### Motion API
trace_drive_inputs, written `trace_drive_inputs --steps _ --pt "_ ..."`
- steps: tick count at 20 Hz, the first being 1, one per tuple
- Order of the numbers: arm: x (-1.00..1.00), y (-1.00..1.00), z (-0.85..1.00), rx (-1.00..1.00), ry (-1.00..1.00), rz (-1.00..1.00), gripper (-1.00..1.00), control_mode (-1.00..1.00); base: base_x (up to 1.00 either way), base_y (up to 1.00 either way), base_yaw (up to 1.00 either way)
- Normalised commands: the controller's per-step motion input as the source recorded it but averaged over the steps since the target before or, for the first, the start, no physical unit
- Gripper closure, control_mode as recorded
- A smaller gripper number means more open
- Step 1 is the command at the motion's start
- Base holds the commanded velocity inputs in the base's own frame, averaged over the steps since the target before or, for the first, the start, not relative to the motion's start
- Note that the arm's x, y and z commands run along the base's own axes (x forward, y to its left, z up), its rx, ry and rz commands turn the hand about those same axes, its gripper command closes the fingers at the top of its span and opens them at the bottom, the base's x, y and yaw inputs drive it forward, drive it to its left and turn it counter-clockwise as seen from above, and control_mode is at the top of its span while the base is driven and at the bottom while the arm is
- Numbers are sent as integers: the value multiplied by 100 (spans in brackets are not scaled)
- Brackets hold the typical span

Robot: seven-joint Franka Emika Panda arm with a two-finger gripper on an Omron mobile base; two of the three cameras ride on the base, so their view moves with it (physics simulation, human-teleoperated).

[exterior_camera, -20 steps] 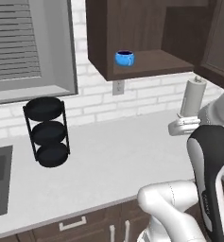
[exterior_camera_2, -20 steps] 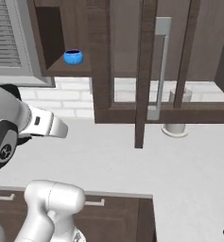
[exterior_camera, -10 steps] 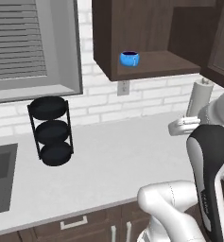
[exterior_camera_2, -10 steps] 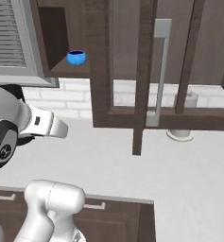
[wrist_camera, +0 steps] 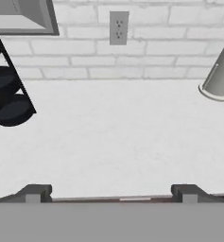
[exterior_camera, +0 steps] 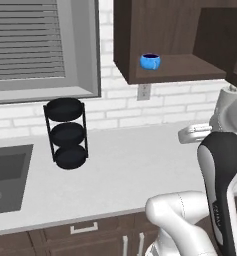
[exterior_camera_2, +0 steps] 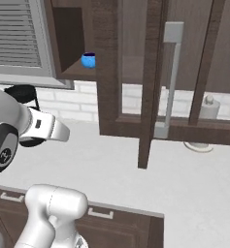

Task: Gather all objects into one cabinet and sort the glasses and bowls to opposite sides.

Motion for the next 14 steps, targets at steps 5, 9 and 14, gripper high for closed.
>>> trace_drive_inputs --steps 5,9,14 --pt "7 0 0 0 -2 0 -100 -100 10 0 2" --pt "28 -2 25 0 -25 0 -100 -100 0 0 0" --pt "29 -2 44 1 -37 0 -100 -100 0 0 0"
